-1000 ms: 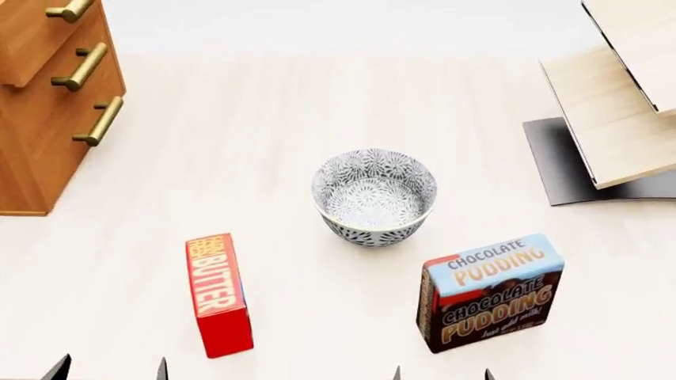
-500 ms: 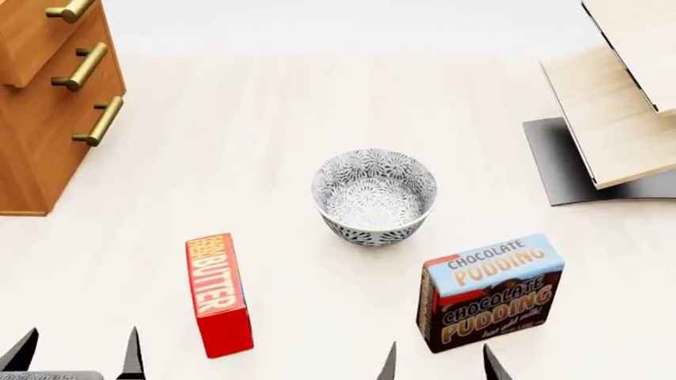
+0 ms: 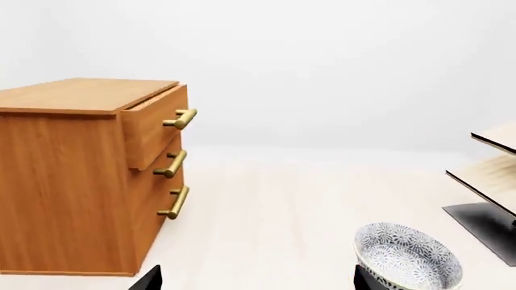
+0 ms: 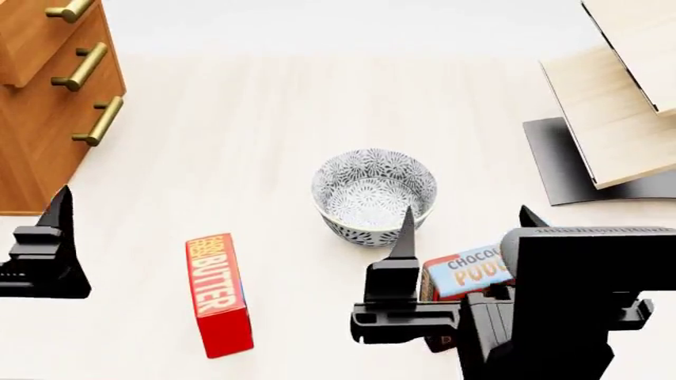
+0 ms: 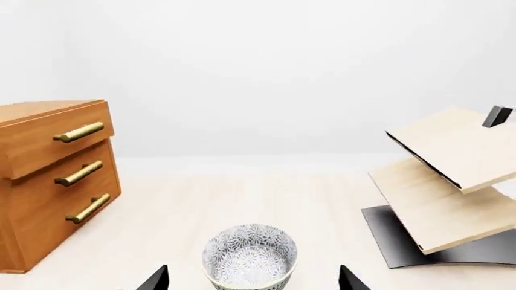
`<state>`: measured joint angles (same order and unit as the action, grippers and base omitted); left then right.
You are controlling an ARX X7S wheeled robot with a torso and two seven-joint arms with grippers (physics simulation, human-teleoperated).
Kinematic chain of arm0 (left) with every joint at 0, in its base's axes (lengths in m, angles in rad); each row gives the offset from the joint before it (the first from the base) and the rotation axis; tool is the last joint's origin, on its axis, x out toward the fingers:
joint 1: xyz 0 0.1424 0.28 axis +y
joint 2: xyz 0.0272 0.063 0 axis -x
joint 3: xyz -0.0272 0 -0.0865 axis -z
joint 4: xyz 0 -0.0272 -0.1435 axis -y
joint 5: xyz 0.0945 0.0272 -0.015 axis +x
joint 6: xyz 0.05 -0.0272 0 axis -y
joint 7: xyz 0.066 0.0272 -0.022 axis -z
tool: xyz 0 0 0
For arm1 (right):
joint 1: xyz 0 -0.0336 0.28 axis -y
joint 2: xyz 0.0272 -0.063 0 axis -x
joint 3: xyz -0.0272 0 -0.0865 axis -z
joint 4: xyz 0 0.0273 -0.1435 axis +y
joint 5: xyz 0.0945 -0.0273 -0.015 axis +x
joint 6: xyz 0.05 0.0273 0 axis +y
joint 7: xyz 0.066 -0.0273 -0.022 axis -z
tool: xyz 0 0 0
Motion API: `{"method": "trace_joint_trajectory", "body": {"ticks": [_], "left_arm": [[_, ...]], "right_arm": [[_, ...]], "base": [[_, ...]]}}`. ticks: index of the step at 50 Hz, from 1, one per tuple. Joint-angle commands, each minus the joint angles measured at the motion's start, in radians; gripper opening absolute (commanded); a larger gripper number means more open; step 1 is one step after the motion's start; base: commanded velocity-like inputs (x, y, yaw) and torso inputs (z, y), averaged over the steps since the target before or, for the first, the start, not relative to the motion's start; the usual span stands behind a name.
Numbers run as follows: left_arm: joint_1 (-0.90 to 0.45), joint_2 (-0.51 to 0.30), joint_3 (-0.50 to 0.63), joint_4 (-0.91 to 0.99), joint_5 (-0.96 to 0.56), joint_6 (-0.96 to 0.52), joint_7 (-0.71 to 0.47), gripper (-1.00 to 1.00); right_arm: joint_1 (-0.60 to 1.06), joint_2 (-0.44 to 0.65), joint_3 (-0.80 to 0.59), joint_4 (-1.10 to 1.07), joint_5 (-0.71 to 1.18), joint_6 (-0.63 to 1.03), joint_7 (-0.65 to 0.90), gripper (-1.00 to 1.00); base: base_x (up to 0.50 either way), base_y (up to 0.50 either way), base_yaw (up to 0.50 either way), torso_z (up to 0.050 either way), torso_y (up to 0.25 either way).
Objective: Close the top drawer of the cabinet and put the bowl on top of it.
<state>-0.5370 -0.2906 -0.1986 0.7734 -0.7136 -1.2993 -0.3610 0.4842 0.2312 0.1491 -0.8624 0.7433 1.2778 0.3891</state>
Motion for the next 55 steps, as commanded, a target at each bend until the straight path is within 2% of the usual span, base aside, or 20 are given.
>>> {"method": "trace_joint_trajectory", "body": {"ticks": [1,10,14,22,33,55], "left_arm": [[-0.246,-0.119,-0.201,0.009,-0.581,-0.259,-0.353,1.0],[-0.2,-0.151,-0.221,0.042,-0.627,-0.203,-0.364,1.0],[-0.225,-0.175,-0.24,0.04,-0.72,-0.215,-0.436,1.0],[-0.162,-0.184,-0.229,0.056,-0.658,-0.163,-0.377,1.0],[-0.143,-0.21,-0.253,0.055,-0.728,-0.149,-0.422,1.0],[-0.154,-0.257,-0.236,0.052,-0.813,-0.119,-0.505,1.0]], "right_arm": [[0.217,0.138,0.215,-0.065,0.712,0.271,0.419,1.0],[0.271,0.254,0.148,-0.059,1.033,0.148,0.723,1.0],[0.253,0.249,0.163,-0.065,1.003,0.152,0.698,1.0],[0.211,0.246,0.196,-0.08,0.963,0.148,0.658,1.0],[0.187,0.227,0.18,-0.092,0.899,0.154,0.608,1.0],[0.19,0.293,0.158,-0.103,0.998,0.085,0.697,1.0]], "base": [[0.0,0.0,0.0,0.0,0.0],[0.0,0.0,0.0,0.0,0.0],[0.0,0.0,0.0,0.0,0.0],[0.0,0.0,0.0,0.0,0.0],[0.04,0.0,0.0,0.0,0.0],[0.16,-0.01,0.0,0.0,0.0]]}}
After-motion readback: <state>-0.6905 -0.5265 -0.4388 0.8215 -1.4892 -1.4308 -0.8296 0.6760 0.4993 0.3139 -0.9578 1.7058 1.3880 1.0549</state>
